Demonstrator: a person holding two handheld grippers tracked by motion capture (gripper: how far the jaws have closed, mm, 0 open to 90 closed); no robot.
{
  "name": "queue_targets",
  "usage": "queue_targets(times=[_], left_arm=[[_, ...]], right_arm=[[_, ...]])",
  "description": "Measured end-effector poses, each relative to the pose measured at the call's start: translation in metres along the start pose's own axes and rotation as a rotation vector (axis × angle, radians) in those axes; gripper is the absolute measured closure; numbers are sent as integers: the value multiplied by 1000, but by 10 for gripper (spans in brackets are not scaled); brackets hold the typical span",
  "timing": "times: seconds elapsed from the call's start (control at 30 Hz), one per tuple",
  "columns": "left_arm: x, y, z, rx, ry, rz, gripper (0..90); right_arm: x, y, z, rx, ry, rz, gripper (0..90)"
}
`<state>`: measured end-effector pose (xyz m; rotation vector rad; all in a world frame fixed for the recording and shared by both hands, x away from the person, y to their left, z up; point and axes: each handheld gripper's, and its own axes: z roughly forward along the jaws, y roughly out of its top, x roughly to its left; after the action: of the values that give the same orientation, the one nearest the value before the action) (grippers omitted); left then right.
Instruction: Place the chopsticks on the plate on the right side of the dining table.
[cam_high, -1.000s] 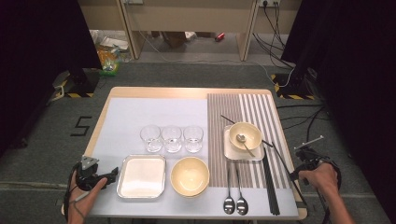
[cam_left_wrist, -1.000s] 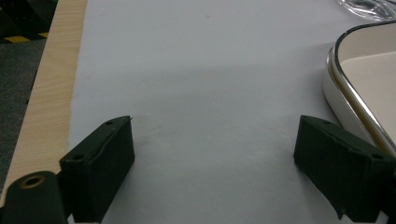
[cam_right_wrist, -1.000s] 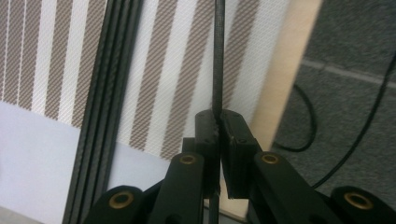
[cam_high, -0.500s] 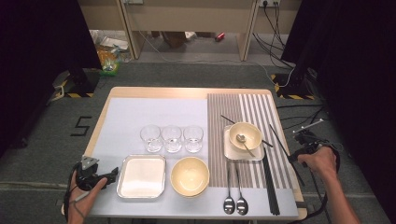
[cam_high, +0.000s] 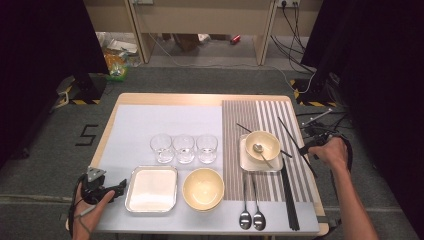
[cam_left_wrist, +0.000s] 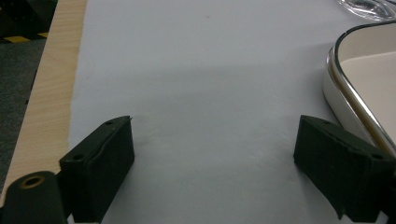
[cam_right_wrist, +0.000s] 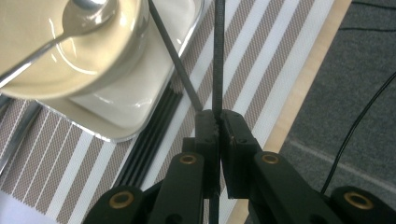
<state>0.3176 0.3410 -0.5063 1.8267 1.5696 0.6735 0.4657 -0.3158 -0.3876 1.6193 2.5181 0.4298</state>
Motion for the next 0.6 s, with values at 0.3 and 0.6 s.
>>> queue_targets(times=[0.3,0.6], left_arm=[[0,0,0,0,0,0,111],[0,0,0,-1,0,-1,111]], right_arm=[[3,25,9,-18,-12,-56,861],[16,51,21,-7,-22,-138,862]])
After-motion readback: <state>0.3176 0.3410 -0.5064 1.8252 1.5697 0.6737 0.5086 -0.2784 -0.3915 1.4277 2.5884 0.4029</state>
